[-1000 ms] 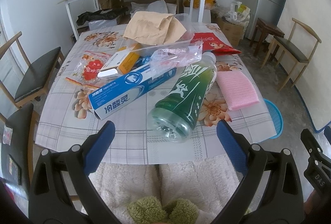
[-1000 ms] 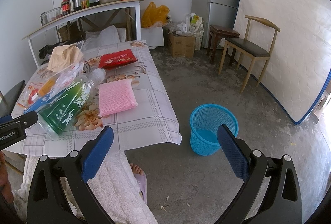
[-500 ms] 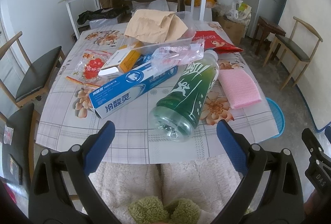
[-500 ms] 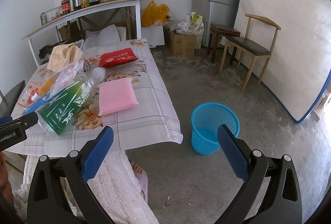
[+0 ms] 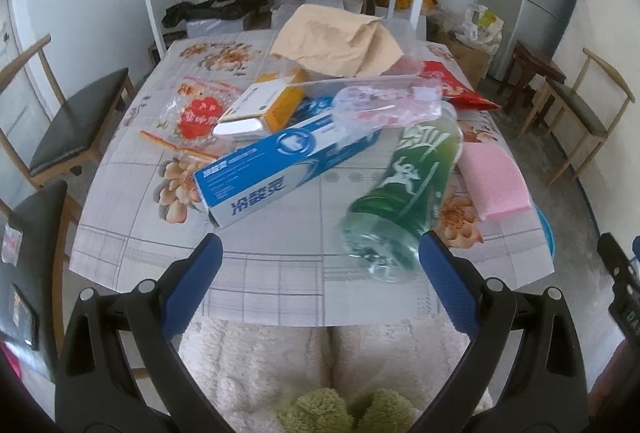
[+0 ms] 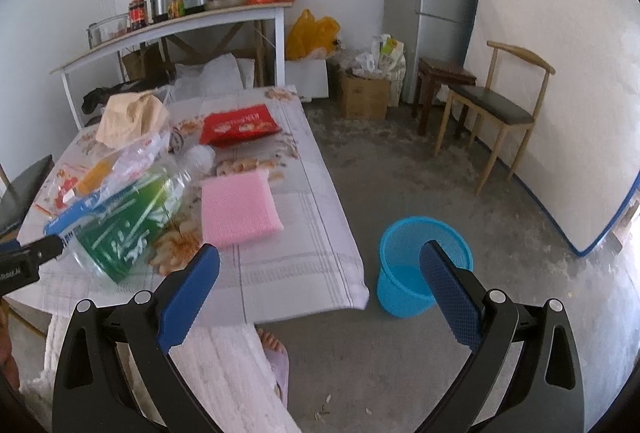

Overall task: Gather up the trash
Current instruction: 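Grasp the pink mesh sponge with the right gripper while the left gripper reaches for the orange-striped wrapper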

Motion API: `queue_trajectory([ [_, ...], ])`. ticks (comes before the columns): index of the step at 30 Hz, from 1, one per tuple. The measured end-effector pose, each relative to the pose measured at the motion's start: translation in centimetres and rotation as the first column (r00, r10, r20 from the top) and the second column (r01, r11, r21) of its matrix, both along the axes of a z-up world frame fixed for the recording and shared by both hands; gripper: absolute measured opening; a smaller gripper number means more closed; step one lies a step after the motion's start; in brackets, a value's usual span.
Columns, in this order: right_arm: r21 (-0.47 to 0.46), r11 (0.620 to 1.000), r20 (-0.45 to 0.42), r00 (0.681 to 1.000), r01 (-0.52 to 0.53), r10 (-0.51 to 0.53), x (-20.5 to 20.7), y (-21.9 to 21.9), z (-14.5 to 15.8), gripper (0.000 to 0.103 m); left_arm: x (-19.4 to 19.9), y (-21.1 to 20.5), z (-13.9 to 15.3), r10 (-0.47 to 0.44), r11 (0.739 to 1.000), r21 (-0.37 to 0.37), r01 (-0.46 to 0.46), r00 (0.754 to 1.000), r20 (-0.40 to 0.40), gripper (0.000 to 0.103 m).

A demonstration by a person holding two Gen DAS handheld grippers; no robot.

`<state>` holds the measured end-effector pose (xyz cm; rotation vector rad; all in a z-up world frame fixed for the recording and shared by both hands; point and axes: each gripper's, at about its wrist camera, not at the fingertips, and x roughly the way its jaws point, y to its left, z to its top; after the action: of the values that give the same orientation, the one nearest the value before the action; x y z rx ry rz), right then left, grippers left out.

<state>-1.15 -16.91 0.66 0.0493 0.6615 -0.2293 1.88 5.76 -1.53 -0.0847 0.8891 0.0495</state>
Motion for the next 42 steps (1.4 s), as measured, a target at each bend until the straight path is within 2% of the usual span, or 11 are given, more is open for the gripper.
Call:
queue_trajectory([
  [13,-0.022,0.992,0.065,0.99,-0.128,0.129,4.2,2.6,2.0,0.098,2.5,7.0,-0.5,0.052,0.995,-0.09,-0.049,0.998,0.032,0.095],
  [16,-0.001,0.99,0.052,0.989,-0.14,0.14,5.2,2.9,2.2,0.098,2.8,7.9,-0.9,0.031,0.994,-0.104,-0.027,0.999,0.043,0.095],
  [18,0.027,0.989,0.033,0.989,-0.145,0.144,5.8,2.9,2.1,0.098,2.8,8.1,-1.0,-0.018,0.991,-0.129,0.026,0.998,0.063,0.095],
  [21,0.072,0.986,-0.01,0.988,-0.15,0.151,7.1,2.8,1.6,0.098,2.6,7.7,-0.9,-0.091,0.985,-0.135,0.104,0.991,0.102,0.095],
  [24,0.113,0.981,-0.077,0.983,-0.159,0.168,8.8,2.7,0.6,0.098,1.8,6.9,-0.7,-0.186,0.972,-0.112,0.206,0.968,0.166,0.095],
  [27,0.159,0.972,-0.153,0.968,-0.175,0.2,10.5,2.8,-0.7,0.098,0.9,6.6,-0.7,-0.242,0.956,-0.112,0.27,0.946,0.216,0.095],
  [31,0.145,0.965,-0.234,0.94,-0.217,0.247,12.6,3.8,-2.3,0.098,0.1,6.8,-1.1,-0.26,0.947,-0.122,0.297,0.933,0.25,0.095],
  [34,0.102,0.958,-0.311,0.906,-0.268,0.286,14.3,4.7,-3.9,0.098,0.1,7.2,-1.3,-0.276,0.943,-0.113,0.312,0.927,0.253,0.095],
  [42,0.036,0.936,-0.434,0.838,-0.351,0.331,17.6,6.0,-6.3,0.098,-0.1,8.7,-1.9,-0.267,0.942,-0.14,0.306,0.932,0.245,0.095],
])
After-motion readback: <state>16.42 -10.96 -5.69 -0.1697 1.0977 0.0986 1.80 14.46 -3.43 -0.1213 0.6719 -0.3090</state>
